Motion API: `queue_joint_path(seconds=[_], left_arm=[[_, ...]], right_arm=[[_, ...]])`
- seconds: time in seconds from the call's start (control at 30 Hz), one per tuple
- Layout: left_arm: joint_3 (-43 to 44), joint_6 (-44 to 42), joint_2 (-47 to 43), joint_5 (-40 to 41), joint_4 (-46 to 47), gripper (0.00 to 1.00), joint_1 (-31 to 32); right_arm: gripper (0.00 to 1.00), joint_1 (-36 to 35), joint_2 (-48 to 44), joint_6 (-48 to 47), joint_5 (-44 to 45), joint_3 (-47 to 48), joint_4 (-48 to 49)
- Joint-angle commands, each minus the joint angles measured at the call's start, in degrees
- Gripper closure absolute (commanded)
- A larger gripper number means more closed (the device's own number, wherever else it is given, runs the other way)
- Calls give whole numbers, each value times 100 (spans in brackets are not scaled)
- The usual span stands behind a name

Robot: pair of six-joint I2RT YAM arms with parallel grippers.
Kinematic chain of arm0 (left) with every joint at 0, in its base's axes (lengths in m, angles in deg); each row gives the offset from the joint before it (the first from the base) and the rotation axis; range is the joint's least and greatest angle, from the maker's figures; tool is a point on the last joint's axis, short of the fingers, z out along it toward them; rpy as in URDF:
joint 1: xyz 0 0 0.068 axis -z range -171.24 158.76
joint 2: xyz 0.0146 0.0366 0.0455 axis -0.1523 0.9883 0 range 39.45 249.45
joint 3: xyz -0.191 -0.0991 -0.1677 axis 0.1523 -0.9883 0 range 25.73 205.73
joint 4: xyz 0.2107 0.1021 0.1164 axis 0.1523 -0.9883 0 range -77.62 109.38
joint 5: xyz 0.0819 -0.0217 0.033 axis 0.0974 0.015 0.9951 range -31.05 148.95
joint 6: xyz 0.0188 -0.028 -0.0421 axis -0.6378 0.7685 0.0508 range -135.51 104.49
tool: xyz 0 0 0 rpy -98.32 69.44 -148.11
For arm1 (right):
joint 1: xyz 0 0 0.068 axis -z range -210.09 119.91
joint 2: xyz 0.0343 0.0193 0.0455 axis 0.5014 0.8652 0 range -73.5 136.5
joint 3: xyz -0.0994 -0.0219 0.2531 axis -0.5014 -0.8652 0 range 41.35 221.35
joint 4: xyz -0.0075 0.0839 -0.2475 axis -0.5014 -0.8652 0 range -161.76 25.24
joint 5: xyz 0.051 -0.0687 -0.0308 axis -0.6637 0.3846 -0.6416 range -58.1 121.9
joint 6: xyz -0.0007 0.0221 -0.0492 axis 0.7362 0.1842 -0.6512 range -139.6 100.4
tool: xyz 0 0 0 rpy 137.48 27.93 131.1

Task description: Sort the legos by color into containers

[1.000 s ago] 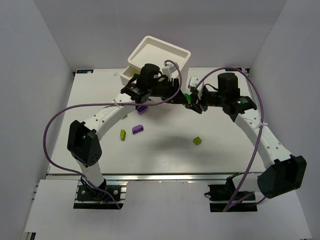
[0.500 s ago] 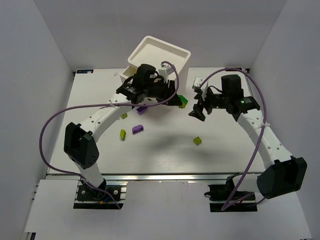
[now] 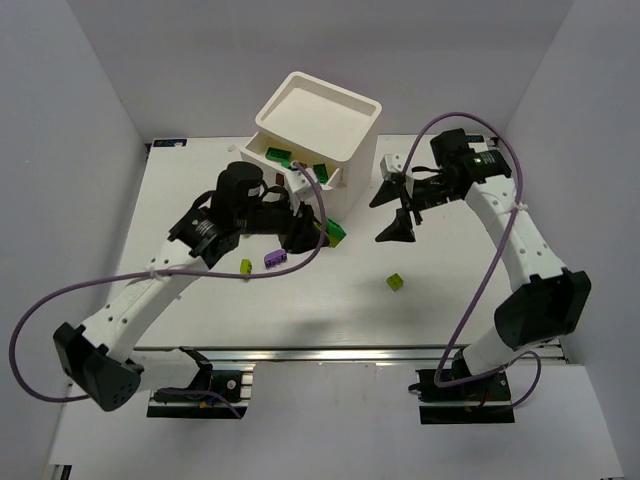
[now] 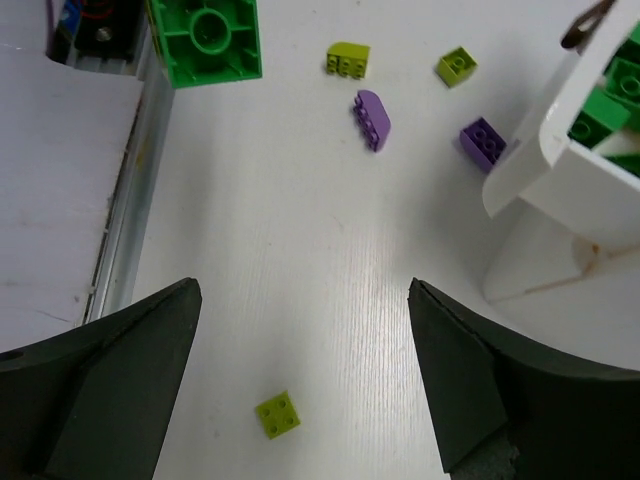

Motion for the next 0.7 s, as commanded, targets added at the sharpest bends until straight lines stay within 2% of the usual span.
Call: queue_joint_path(seconds=[0.0,0.1,0.3,0.47,0.67], left_arm=[[-304,-634,-402,-139,287,100,40],[-524,-617,-534,-69,385,100,40],[-437,-819,-385,-34,130,100,40],[-349,-915,-315,-8,60,100,40],[-305,-968,-271,-34,86,100,93]], right_arm=[[11,-255,243,-700,-692,523,-893],[11,-510,349,-570,-745,734,-717],[11,-1028,595,-376,-692,1244,-822],[11,-1284,586,-130,-657,1114,-551],[11,-1547,516,608,-525,727,477]])
